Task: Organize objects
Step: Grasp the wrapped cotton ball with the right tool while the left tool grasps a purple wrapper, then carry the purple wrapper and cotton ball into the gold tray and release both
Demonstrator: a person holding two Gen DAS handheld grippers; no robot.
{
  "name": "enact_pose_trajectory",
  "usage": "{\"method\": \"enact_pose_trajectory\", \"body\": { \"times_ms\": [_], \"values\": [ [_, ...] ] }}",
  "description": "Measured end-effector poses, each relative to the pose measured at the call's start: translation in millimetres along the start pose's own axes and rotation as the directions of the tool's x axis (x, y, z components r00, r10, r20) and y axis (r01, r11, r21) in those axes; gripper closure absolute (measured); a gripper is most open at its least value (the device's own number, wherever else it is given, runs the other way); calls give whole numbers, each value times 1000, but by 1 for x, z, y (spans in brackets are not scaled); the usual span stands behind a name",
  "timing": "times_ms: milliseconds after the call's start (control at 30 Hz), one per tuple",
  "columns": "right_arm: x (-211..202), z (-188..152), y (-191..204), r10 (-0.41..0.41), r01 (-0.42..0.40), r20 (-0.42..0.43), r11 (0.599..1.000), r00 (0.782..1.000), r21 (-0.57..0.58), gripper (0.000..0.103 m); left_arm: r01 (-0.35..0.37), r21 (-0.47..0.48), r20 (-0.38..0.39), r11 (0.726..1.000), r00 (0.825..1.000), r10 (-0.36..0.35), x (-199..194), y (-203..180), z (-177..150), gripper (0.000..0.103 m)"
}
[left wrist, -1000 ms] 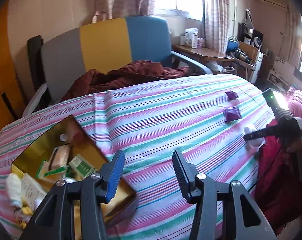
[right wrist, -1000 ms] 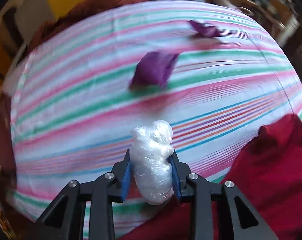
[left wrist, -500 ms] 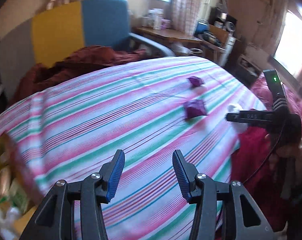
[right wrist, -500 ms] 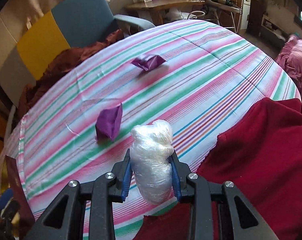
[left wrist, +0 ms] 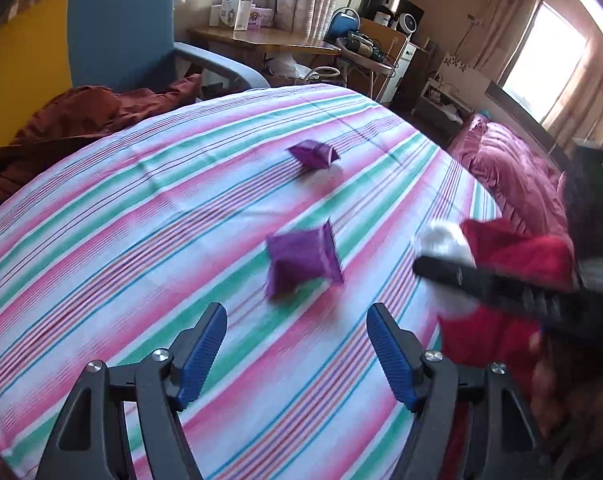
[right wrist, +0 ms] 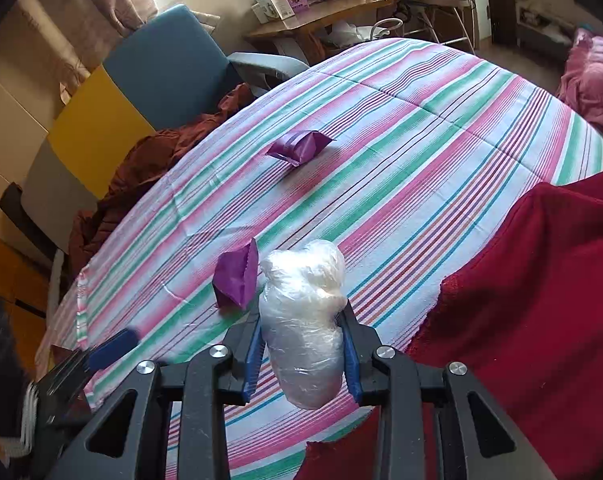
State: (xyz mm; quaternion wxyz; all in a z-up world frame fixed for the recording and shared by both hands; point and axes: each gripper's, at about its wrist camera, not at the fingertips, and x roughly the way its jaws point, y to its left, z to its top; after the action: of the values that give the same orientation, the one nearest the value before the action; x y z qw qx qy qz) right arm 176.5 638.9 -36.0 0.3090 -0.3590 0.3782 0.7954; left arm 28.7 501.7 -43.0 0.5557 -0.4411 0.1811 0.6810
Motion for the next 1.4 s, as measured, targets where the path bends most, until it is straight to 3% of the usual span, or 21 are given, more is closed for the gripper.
{"method": "enact_pose_trajectory", "body": {
  "times_ms": [300, 400, 633, 800, 900, 1033, 1100, 1233, 1333, 1400],
  "values": [
    [3, 1, -1, 43, -43, -13, 999, 999, 6, 67, -30, -13, -67, 999, 997, 30, 75, -4, 37, 30],
    [5, 2, 0, 50, -50, -20, 999, 999, -2, 67, -56, -27, -102, 998, 993, 53, 91, 5, 33, 50],
    [12, -2, 16, 77, -82, -61, 993, 995, -85, 67, -74, -2, -37, 997, 997, 74, 59, 16, -9, 57],
    [23, -14, 38, 88, -114, -138, 973, 987, -198, 67, -171, -35, -4, 985, 985, 171, 16, 34, -57, 57],
    [28, -25, 57, 68, -118, -171, 947, 983, -299, 67, -249, -83, 24, 965, 968, 251, -13, 47, -86, 57],
    [34, -47, 85, 38, -131, -212, 887, 977, -443, 67, -298, -185, 63, 936, 947, 314, -43, 70, -124, 57],
    [36, -61, 101, 26, -144, -226, 840, 974, -523, 67, -323, -203, 77, 924, 936, 344, -50, 75, -134, 57],
    [42, -82, 119, -4, -153, -243, 767, 970, -623, 67, -328, -218, 105, 919, 928, 356, -49, 77, -140, 56],
    [48, -85, 121, -32, -136, -243, 754, 970, -643, 67, -358, -195, 122, 913, 915, 385, -45, 72, -141, 55],
    [52, -84, 119, -49, -122, -242, 759, 969, -640, 67, -351, -207, 122, 913, 917, 380, -45, 73, -140, 55]
  ]
}}
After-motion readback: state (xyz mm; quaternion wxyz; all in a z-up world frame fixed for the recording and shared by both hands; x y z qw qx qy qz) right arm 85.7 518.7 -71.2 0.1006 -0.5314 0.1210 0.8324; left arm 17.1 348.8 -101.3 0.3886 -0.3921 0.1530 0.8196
